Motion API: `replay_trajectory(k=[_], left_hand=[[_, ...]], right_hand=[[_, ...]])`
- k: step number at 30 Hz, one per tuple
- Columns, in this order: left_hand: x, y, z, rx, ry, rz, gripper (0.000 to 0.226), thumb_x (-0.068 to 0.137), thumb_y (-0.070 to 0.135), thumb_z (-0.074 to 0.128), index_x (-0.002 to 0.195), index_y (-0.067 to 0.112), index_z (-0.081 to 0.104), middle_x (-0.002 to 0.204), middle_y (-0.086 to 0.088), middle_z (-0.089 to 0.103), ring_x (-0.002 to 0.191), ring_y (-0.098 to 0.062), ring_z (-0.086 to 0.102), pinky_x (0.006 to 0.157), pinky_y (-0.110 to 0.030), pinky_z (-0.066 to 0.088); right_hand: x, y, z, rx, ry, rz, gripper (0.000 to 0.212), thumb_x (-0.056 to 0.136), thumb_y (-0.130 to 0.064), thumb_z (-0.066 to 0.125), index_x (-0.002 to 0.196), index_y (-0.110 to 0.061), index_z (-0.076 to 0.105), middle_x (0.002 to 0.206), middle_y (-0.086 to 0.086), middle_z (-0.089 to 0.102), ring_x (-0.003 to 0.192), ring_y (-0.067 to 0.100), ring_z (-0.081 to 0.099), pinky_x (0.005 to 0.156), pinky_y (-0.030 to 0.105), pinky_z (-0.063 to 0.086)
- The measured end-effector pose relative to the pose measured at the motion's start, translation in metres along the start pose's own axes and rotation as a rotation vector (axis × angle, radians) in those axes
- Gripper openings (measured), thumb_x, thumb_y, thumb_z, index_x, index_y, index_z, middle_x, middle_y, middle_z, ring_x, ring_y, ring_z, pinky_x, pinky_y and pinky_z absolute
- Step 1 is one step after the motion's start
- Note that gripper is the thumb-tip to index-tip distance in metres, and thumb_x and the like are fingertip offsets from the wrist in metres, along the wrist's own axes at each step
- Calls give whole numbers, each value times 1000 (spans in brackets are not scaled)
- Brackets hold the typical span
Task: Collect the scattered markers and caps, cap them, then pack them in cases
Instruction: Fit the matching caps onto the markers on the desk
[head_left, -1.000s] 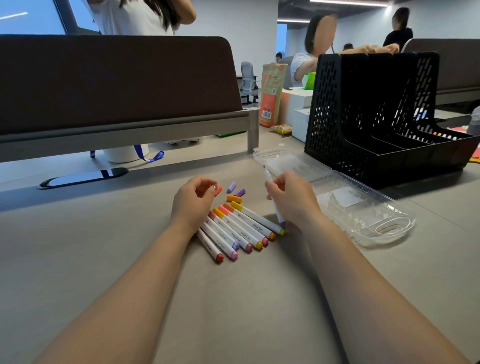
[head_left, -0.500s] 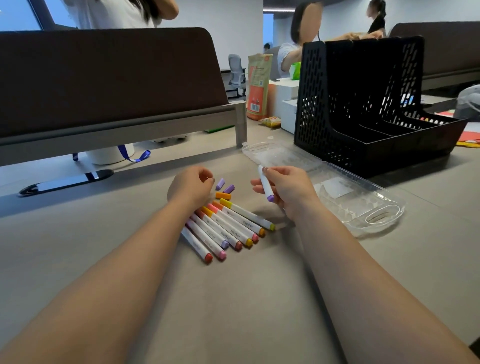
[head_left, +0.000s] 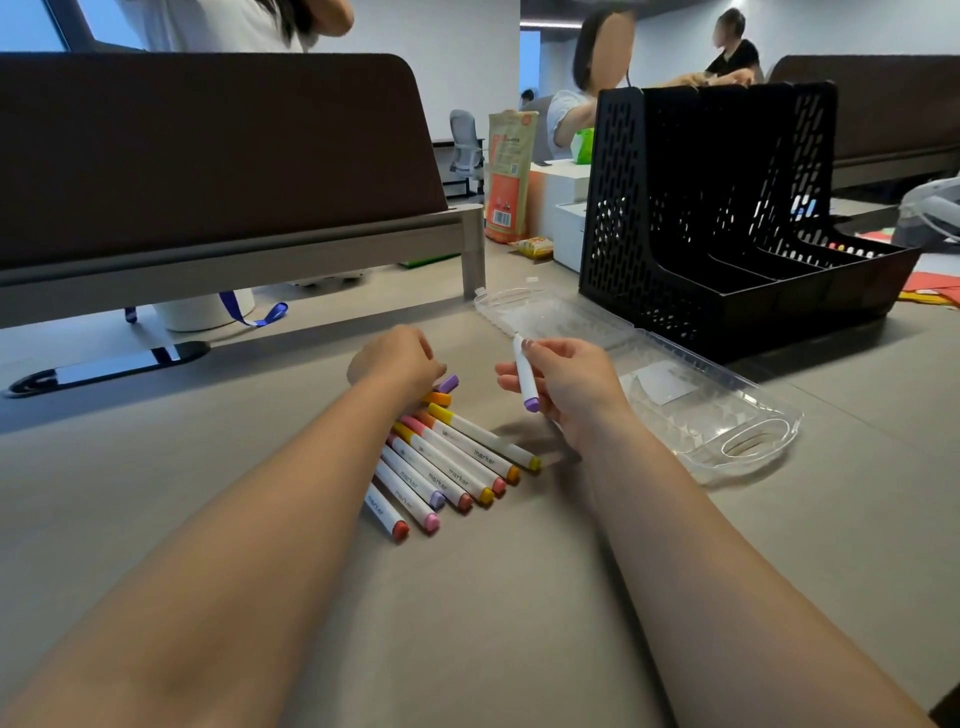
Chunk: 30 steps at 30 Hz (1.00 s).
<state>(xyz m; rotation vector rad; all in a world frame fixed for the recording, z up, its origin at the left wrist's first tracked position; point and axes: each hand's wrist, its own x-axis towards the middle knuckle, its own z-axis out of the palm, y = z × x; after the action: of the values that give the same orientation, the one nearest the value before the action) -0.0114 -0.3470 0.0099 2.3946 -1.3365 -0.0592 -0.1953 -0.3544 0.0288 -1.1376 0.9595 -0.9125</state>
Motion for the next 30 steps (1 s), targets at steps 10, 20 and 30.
replay_trajectory(k=[10,20,30], left_hand=[[-8,11,-2,-23,-136,74,25,87,44,61,94,21,64,86,0,66,79,-19,63,77,-38,56],[-91,0,-24,-819,-96,179,19,87,24,66,103,14,65,97,-4,69,85,-14,65,67,-20,51],[-100,-4,-16,-945,-35,326,16,84,11,69,95,23,68,95,1,70,90,-14,66,80,-21,53]], right_hand=[[3,2,-1,65,8,-11,14,98,-16,51,111,-11,53,91,12,71,72,19,73,66,25,60],[2,0,-1,325,-30,-63,34,95,-9,56,127,-10,46,110,16,65,82,21,73,68,28,59],[-5,-1,3,361,-8,-123,38,93,-8,57,128,-10,45,114,16,63,83,22,73,69,29,60]])
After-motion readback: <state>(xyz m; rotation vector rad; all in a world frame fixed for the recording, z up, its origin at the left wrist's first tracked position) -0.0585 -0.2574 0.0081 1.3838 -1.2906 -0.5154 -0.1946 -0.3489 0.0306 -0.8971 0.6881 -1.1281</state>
